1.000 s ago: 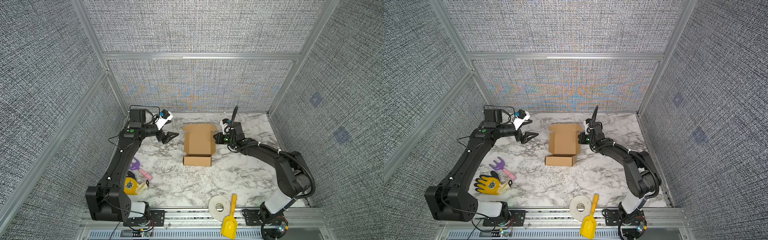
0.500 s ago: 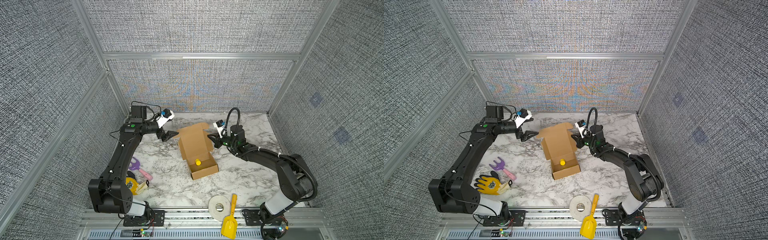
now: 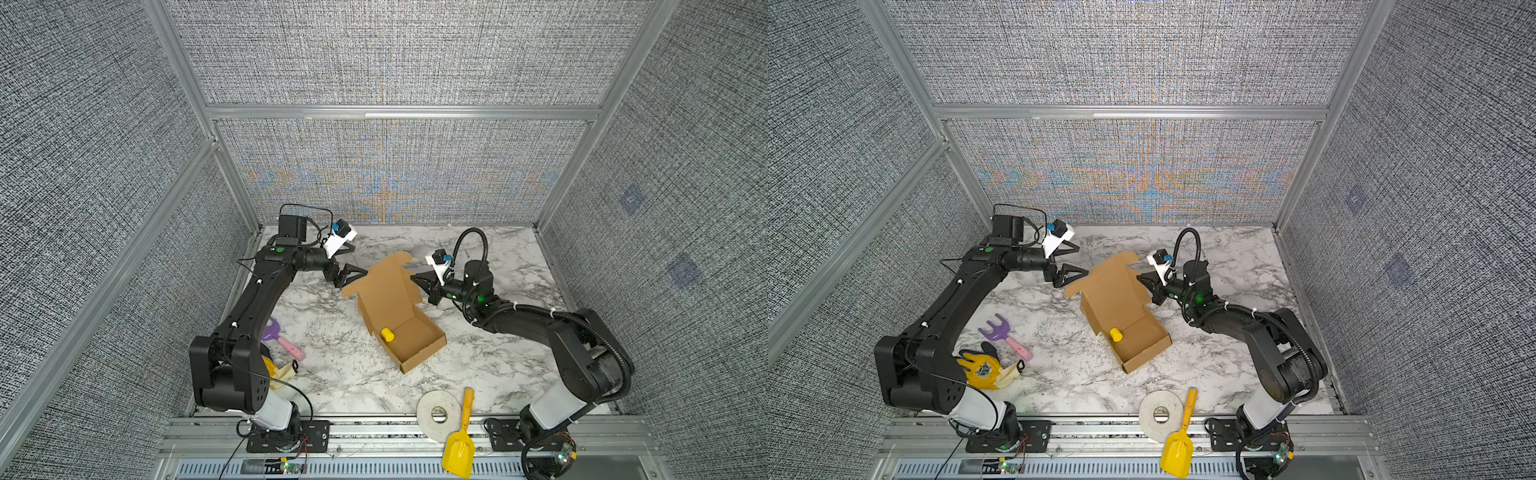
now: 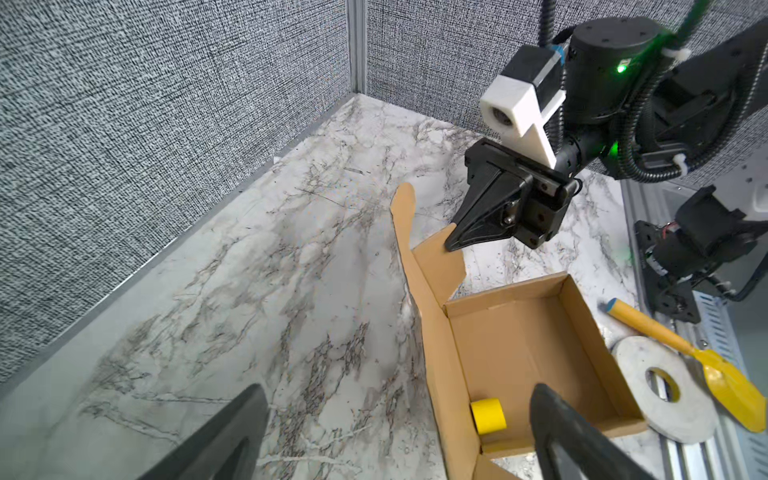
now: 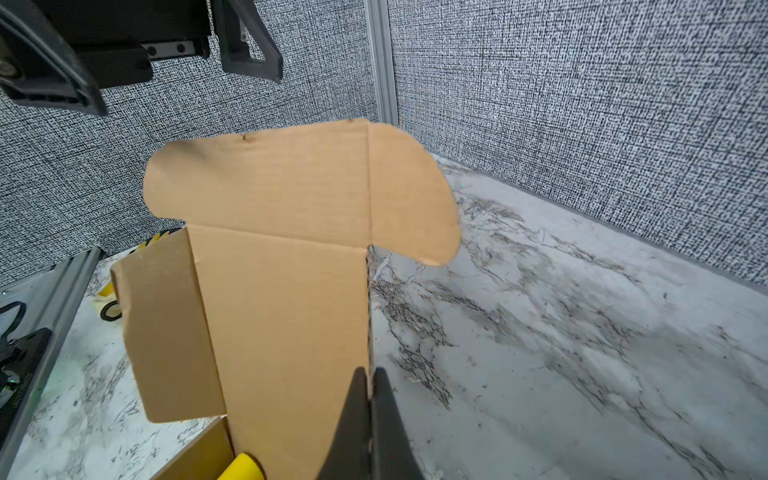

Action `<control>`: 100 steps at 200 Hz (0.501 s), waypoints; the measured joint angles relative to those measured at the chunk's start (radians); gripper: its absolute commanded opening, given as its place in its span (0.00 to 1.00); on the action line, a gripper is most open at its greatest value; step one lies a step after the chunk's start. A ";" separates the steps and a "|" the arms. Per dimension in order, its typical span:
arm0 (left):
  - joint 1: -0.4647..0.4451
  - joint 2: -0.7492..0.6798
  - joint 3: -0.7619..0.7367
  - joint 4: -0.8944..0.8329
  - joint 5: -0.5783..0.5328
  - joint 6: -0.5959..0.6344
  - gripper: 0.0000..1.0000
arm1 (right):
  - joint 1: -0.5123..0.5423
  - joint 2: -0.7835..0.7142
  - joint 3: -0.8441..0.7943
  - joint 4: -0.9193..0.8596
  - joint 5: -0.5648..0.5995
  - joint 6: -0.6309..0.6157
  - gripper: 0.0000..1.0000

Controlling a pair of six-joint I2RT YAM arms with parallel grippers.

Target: Fold the paper box

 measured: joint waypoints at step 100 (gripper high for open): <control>-0.054 -0.018 -0.069 0.045 -0.019 -0.173 0.50 | 0.021 -0.032 -0.071 0.096 0.036 -0.027 0.00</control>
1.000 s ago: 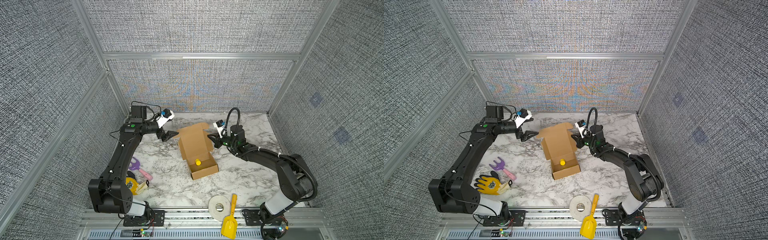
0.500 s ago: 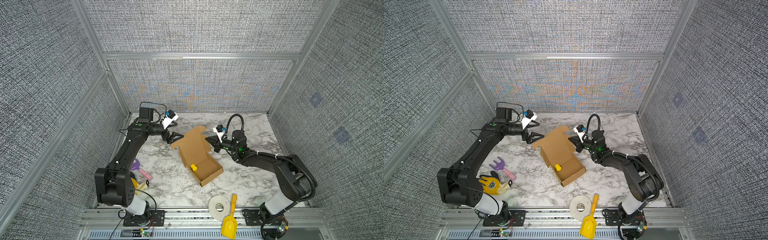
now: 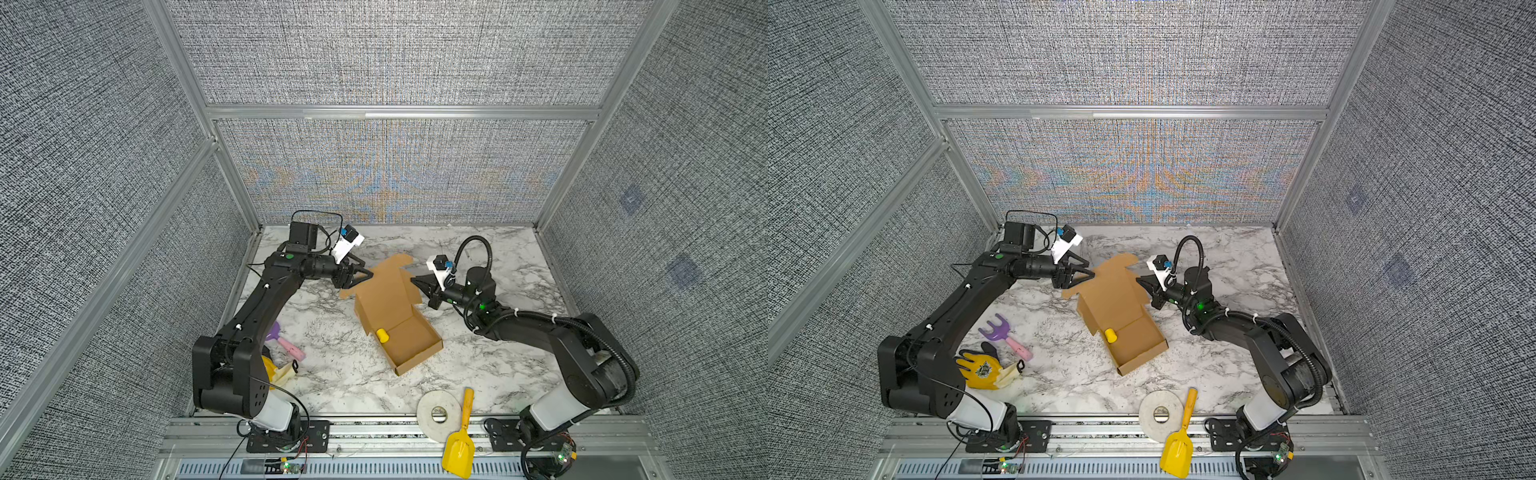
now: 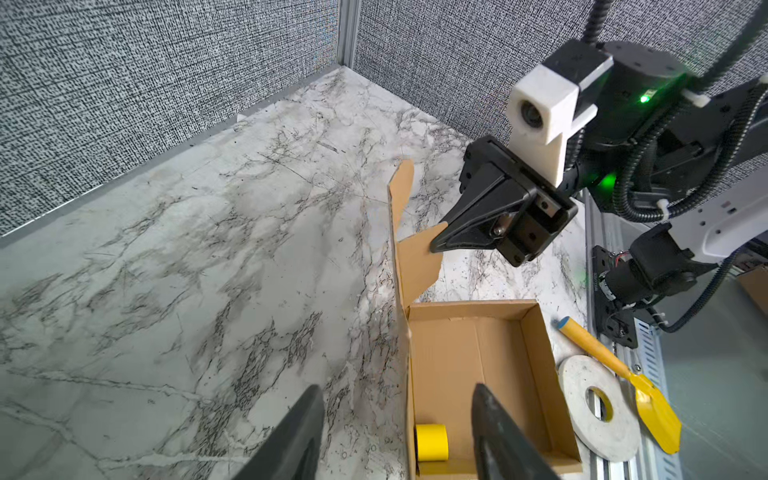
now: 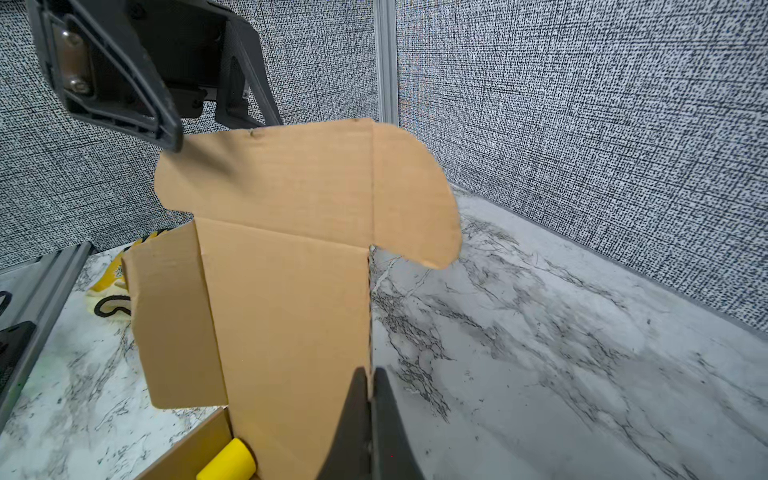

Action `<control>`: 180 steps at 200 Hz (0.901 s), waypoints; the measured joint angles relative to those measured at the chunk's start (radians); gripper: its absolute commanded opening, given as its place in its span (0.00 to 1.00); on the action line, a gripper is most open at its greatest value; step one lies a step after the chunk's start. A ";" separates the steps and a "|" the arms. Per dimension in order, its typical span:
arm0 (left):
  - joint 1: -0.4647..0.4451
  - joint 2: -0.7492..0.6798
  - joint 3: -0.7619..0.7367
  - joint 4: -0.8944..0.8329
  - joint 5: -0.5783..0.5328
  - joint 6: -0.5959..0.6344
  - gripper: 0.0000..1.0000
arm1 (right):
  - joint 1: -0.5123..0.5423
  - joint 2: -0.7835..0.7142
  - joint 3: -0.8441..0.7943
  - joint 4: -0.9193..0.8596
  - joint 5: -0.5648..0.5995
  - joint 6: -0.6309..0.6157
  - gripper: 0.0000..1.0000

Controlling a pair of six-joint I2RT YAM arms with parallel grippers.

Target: Fold the paper box

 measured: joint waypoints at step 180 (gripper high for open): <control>-0.034 -0.028 -0.036 0.002 -0.051 -0.019 0.08 | 0.021 -0.028 -0.053 0.053 0.063 -0.007 0.04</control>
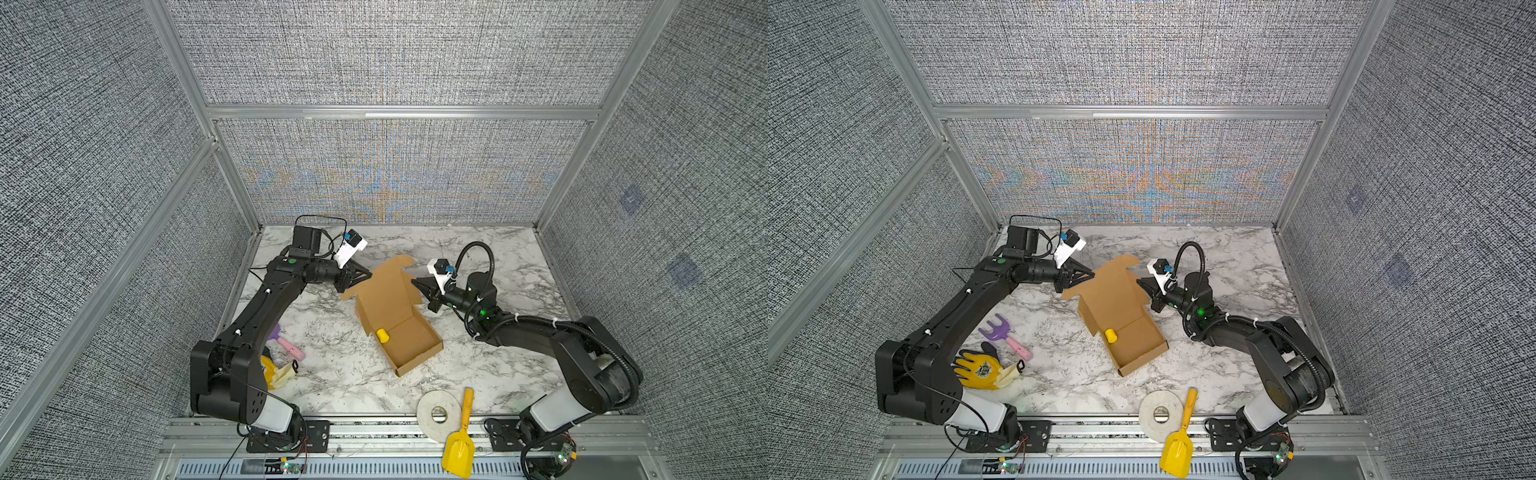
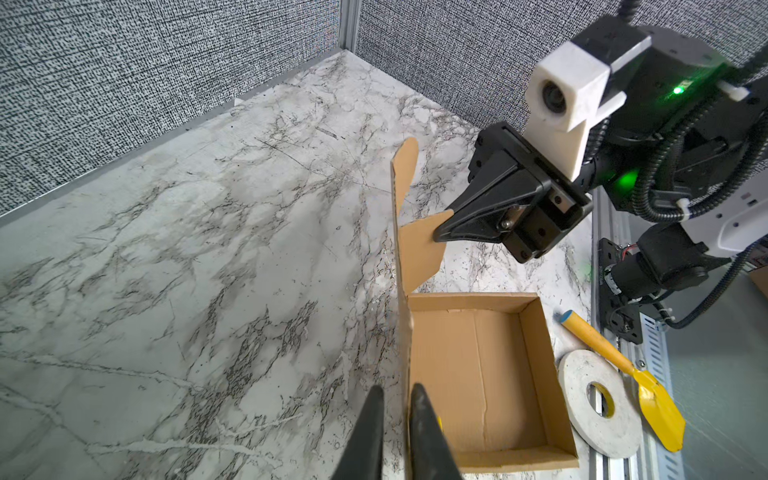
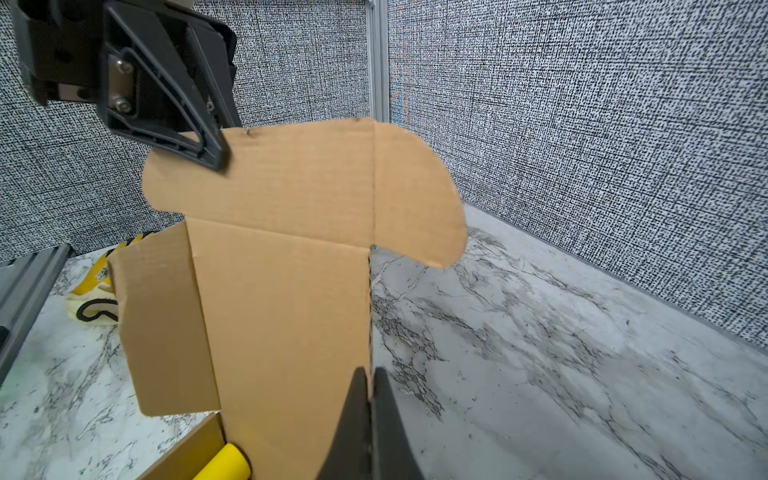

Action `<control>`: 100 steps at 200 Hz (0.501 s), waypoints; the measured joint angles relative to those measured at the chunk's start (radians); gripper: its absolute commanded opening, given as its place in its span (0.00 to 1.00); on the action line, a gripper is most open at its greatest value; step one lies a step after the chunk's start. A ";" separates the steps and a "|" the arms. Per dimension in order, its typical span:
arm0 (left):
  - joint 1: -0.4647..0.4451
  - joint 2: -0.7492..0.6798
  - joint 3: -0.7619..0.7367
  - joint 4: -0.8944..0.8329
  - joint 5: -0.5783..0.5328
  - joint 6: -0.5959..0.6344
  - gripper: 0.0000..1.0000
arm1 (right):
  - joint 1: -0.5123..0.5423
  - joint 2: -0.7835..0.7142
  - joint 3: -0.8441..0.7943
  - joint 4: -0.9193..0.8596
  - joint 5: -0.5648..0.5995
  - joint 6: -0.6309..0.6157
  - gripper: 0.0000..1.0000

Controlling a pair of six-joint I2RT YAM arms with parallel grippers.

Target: Fold the paper box

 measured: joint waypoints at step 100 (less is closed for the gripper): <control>-0.011 -0.029 0.059 -0.055 -0.027 0.150 0.04 | 0.013 -0.168 -0.082 -0.035 0.081 0.024 0.31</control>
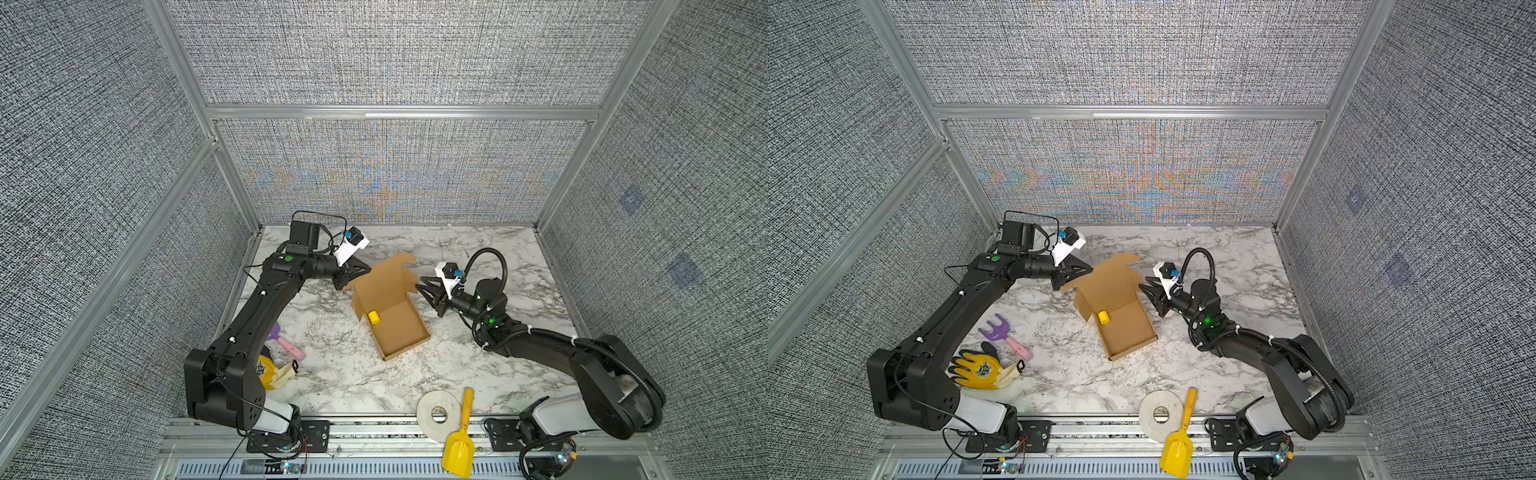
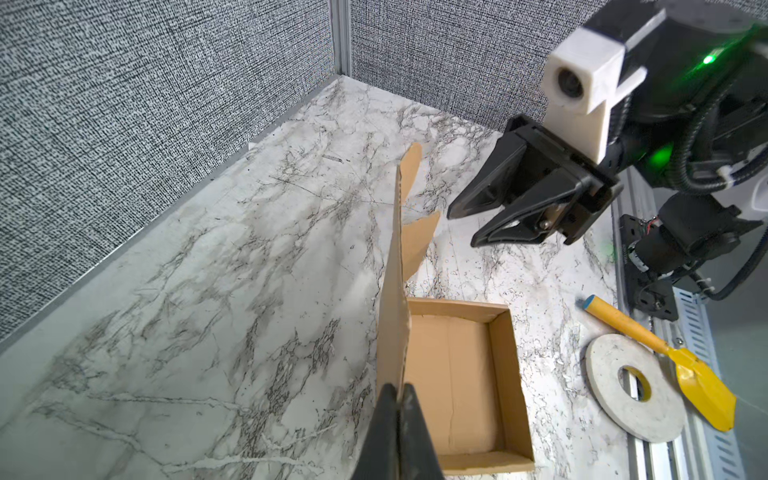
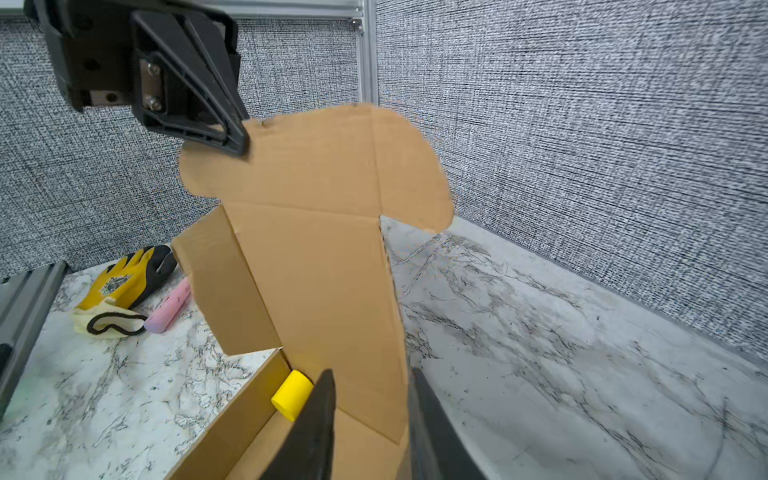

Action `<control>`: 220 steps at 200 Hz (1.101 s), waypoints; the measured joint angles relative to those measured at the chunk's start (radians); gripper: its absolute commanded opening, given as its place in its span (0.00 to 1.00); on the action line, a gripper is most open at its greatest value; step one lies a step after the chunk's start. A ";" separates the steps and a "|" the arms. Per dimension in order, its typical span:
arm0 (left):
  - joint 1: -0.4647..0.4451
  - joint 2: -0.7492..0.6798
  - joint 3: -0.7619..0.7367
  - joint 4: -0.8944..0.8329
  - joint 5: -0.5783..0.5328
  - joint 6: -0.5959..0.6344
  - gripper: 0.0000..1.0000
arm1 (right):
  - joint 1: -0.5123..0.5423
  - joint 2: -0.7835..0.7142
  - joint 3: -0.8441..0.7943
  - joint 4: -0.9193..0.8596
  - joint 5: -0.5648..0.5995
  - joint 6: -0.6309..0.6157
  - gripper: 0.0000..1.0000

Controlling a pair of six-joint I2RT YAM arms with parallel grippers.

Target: Fold the paper box

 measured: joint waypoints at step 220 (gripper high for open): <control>-0.061 0.000 -0.018 0.037 -0.107 -0.021 0.04 | 0.051 0.122 0.141 -0.338 0.147 0.154 0.30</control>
